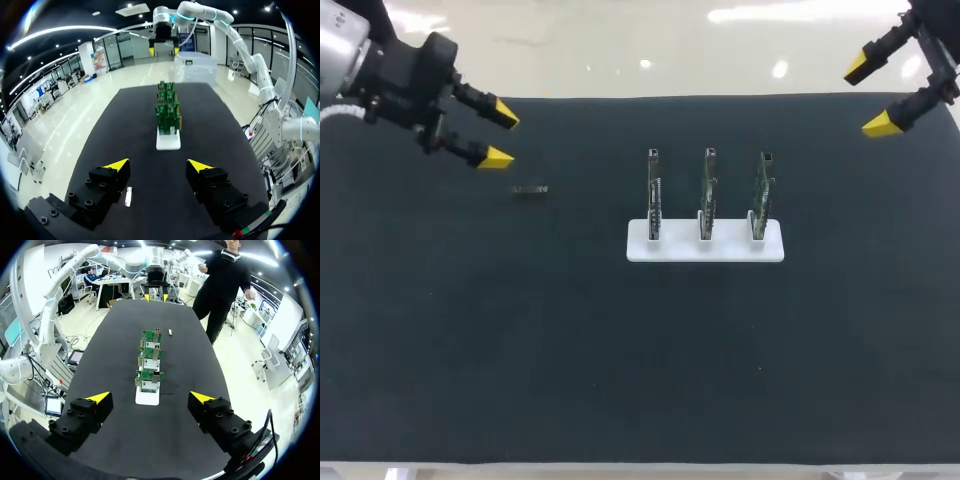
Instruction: Pick up the optical module with the left hand, and insert it into the network port with the right hand.
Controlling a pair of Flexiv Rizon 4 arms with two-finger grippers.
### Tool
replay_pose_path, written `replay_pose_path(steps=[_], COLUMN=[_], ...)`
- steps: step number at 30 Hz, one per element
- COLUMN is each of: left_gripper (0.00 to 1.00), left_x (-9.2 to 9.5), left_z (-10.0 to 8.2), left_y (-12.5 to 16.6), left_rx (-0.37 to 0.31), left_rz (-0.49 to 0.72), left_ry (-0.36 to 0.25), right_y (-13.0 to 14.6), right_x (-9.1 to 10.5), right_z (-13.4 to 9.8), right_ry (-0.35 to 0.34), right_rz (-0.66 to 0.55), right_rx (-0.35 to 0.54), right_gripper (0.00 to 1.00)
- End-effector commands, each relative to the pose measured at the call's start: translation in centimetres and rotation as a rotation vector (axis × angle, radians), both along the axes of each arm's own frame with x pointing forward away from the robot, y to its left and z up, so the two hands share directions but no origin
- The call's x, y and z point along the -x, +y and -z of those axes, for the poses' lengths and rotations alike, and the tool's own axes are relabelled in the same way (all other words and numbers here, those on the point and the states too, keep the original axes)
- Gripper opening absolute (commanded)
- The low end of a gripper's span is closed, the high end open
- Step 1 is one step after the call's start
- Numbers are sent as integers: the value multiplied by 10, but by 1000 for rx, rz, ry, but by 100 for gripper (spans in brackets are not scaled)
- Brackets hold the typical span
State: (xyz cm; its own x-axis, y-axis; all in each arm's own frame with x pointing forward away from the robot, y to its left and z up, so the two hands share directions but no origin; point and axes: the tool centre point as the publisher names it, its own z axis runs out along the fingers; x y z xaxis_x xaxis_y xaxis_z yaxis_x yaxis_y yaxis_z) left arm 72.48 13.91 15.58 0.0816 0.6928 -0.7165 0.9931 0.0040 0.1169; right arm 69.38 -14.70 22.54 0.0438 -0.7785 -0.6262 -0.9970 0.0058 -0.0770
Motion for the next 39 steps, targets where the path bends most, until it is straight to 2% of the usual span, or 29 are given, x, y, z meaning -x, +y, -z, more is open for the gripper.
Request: replay_pose_path(steps=[1,5,6,11,17,22,27,33,39], left_gripper=[100,100,100,100,100,100,100,100,100], left_x=[-17,-28,-31,-44,-57,-65,-77,-92,-103], left_z=[2,9,11,25,44,56,75,106,128], left_y=[11,26,30,42,49,51,51,50,44], left_rx=[-130,-216,-245,-314,-431,-465,-536,-597,-631], left_rz=[37,61,63,44,5,-1,-10,-14,-27], left_ry=[25,13,26,20,94,100,150,165,160], right_y=[0,0,0,0,0,0,0,0,0], right_x=[-1,-1,-1,-1,-1,-1,-1,-1,-1], right_z=[0,0,0,0,0,0,0,0,0], right_ry=[1,1,1,1,1,1,1,1,1], right_rz=[-2,-2,-2,-2,-2,-2,-2,-2,-2], right_rx=[-2,-2,-2,-2,-2,-2,-2,-2,-2], right_gripper=[100,100,100,100,100,100,100,100,100])
